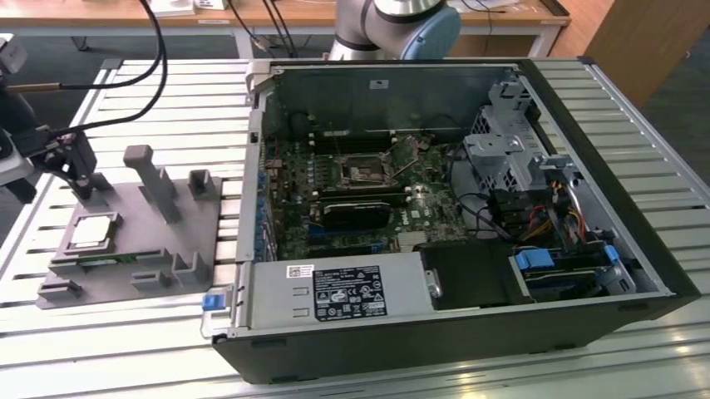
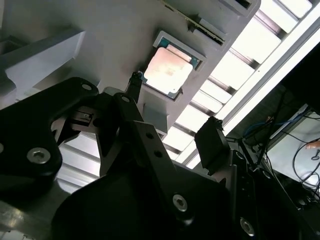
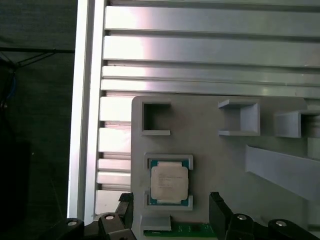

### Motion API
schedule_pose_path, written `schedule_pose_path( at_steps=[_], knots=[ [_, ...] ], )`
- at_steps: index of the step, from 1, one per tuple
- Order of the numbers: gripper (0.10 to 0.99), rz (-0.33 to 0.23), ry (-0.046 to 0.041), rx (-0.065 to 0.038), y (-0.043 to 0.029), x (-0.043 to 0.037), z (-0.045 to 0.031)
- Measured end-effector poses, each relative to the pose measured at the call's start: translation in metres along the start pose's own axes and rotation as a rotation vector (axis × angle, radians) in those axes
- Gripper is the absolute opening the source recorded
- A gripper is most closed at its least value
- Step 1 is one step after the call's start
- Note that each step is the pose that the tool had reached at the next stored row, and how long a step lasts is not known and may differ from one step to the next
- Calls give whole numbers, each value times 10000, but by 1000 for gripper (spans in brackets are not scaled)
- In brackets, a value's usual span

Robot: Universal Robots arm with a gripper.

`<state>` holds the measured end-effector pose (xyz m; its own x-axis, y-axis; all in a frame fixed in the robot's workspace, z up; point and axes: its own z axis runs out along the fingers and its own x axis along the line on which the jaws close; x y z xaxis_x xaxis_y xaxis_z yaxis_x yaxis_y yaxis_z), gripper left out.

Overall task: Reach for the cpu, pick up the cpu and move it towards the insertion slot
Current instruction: 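Pick up the cpu and move it towards the insertion slot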

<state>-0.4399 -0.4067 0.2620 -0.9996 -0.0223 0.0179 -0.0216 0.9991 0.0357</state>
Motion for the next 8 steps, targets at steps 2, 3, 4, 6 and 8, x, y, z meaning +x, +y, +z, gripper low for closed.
schedule_pose_path(
  at_steps=[2, 3, 4, 6, 8],
  knots=[
    [706, 0, 0, 1, -1, 0, 20],
    [706, 0, 1, 1, -1, 0, 24],
    [706, 0, 3, 2, -1, 0, 25],
    [706, 0, 0, 0, -1, 0, 29],
    [706, 0, 0, 0, -1, 0, 32]
  ],
)
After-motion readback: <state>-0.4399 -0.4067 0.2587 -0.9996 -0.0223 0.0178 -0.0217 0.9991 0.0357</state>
